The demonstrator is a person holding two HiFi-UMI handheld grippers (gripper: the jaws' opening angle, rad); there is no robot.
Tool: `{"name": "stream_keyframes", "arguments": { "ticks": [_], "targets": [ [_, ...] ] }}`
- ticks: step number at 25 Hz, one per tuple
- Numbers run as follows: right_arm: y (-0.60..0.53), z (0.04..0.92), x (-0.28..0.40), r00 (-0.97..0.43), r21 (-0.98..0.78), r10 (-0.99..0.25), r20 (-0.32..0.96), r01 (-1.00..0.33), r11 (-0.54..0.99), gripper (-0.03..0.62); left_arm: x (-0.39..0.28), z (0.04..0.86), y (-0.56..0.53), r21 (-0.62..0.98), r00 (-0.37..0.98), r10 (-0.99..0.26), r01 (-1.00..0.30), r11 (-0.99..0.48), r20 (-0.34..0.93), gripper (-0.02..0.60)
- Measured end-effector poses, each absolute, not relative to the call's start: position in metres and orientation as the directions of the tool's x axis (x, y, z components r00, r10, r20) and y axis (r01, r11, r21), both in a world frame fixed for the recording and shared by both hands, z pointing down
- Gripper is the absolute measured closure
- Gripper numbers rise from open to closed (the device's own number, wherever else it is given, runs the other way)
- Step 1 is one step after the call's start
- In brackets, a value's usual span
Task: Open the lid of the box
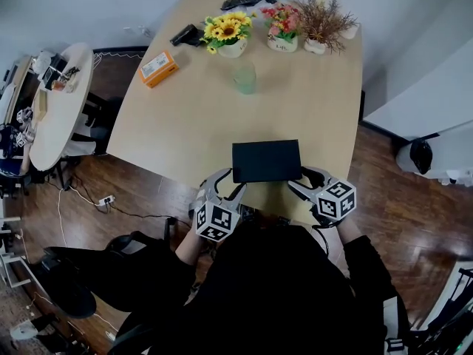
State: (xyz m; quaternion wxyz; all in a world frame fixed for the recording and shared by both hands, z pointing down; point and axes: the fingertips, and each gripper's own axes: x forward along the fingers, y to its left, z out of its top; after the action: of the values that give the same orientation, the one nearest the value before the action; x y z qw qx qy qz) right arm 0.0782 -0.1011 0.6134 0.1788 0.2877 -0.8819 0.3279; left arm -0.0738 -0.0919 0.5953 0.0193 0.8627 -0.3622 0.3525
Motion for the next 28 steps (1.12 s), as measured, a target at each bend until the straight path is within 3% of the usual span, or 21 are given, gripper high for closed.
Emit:
{"name": "stream_keyframes", "arguments": {
  "ticks": [4, 8, 11, 14, 18, 22, 28],
  "targets": [
    [-0.100, 0.613, 0.076, -0.779, -0.492, -0.377, 0.501, -0.615, 0.616, 0.336, -0.070, 0.597, -0.087, -0.508, 0.414, -0.664, -0.431, -0.746, 0.623, 0.490],
    [-0.099, 0.613, 0.084, -0.758, -0.425, -0.396, 0.519, -0.630, 0.650, 0.336, -0.068, 0.581, -0.089, -0.586, 0.410, -0.690, -0.365, -0.723, 0.596, 0.531],
    [-0.096, 0.612, 0.093, -0.727, -0.373, -0.432, 0.534, -0.660, 0.652, 0.330, -0.068, 0.558, -0.100, -0.535, 0.458, -0.661, -0.388, -0.750, 0.594, 0.540],
    [-0.097, 0.608, 0.098, -0.706, -0.344, -0.476, 0.525, -0.687, 0.640, 0.376, -0.068, 0.537, -0.115, -0.484, 0.510, -0.608, -0.368, -0.794, 0.609, 0.546],
    [-0.108, 0.605, 0.095, -0.692, -0.364, -0.512, 0.509, -0.712, 0.601, 0.385, -0.072, 0.515, -0.144, -0.397, 0.570, -0.547, -0.376, -0.837, 0.614, 0.548],
    [-0.113, 0.615, 0.091, -0.688, -0.400, -0.485, 0.541, -0.717, 0.571, 0.396, -0.073, 0.501, -0.177, -0.237, 0.634, -0.494, -0.449, -0.861, 0.594, 0.537],
    [-0.108, 0.614, 0.085, -0.698, -0.449, -0.473, 0.538, -0.712, 0.539, 0.471, -0.079, 0.501, -0.211, 0.031, 0.743, -0.427, -0.514, -0.857, 0.515, 0.529]
  ]
}}
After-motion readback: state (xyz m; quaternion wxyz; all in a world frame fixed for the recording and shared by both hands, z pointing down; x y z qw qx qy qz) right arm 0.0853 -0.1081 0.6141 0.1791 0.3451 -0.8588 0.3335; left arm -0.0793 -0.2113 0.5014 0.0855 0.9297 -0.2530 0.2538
